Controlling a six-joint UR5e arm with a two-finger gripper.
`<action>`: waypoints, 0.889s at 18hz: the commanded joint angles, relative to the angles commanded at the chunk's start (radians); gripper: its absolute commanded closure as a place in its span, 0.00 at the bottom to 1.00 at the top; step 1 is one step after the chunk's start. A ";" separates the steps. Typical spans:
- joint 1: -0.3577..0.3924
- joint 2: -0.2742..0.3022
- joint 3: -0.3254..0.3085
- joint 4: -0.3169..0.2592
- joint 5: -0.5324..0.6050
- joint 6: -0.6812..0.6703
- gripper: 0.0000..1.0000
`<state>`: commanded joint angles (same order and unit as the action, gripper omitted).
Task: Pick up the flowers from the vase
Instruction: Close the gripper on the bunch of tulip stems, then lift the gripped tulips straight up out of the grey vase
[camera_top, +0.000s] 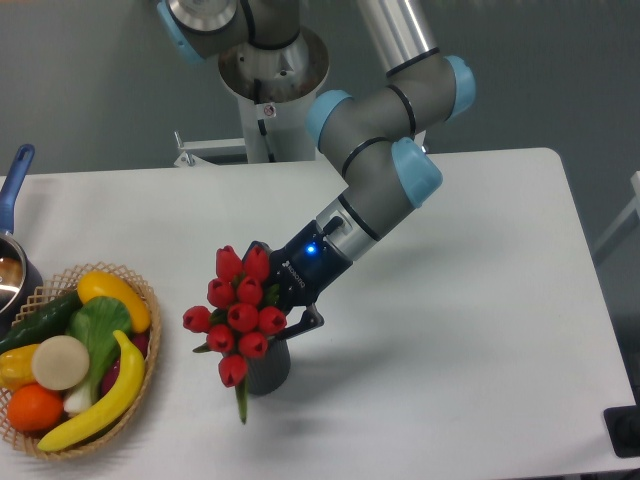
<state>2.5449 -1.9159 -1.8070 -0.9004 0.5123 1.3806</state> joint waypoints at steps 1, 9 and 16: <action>0.002 0.000 0.000 0.000 0.000 -0.002 0.49; 0.006 0.002 -0.011 -0.002 -0.067 -0.011 0.56; 0.021 0.038 -0.006 -0.003 -0.087 -0.060 0.56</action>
<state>2.5663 -1.8777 -1.8132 -0.9035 0.4249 1.3208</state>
